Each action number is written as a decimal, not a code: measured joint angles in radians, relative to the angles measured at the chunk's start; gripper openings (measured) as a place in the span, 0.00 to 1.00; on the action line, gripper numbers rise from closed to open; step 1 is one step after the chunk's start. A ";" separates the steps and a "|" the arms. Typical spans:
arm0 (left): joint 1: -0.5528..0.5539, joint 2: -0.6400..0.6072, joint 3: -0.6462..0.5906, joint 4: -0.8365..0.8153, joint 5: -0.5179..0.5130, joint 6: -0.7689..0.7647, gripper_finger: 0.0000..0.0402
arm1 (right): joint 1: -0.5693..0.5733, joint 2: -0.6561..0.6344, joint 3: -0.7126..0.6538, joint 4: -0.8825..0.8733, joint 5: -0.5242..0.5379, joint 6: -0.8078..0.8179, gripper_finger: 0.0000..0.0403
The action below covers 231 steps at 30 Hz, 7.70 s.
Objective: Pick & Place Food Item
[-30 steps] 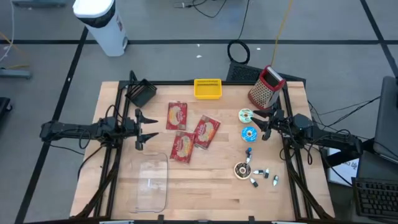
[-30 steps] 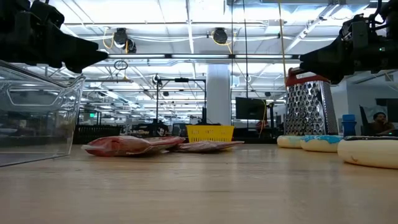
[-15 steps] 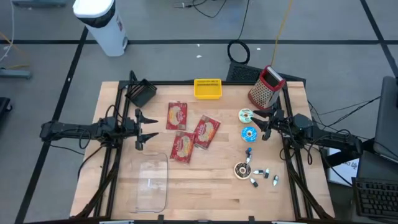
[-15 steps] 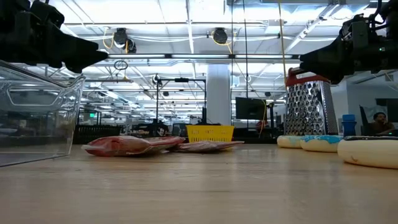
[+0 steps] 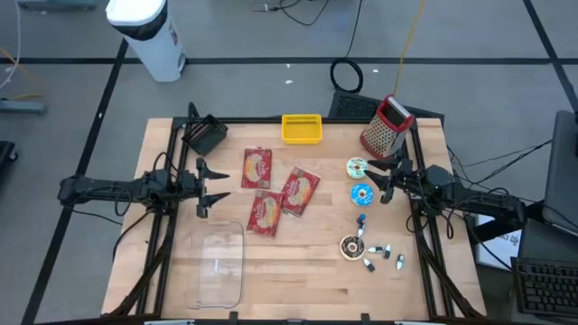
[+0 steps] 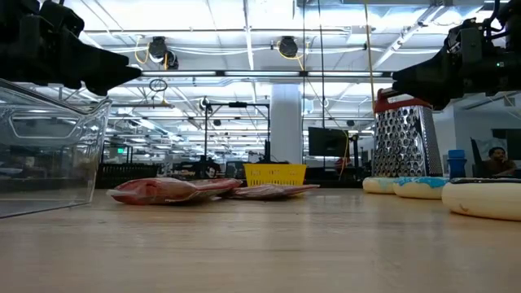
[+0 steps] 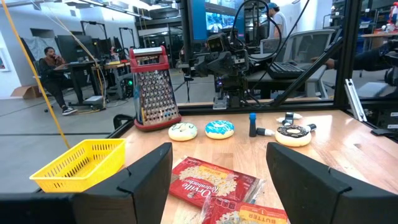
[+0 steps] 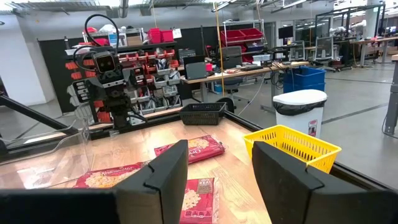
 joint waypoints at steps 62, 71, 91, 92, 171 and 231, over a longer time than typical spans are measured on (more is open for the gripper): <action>0.000 0.000 0.000 0.000 0.000 0.000 0.64 | 0.000 0.000 0.000 0.015 -0.001 0.264 0.41; 0.000 0.000 0.000 0.000 0.000 0.000 0.64 | 0.001 0.002 0.000 0.053 0.006 0.550 0.41; 0.000 0.000 0.000 0.000 0.000 0.000 0.64 | 0.222 0.288 -0.001 0.691 -0.237 0.308 0.41; 0.000 0.000 0.000 0.000 0.000 0.000 0.64 | 0.238 0.309 -0.001 0.713 -0.239 0.299 0.41; 0.000 0.000 0.000 0.000 0.000 0.000 0.64 | 1.098 1.102 0.587 -0.738 -0.386 2.077 0.52; 0.000 0.000 0.000 0.000 0.000 0.000 0.64 | 1.047 0.990 0.433 -0.115 0.116 1.136 0.17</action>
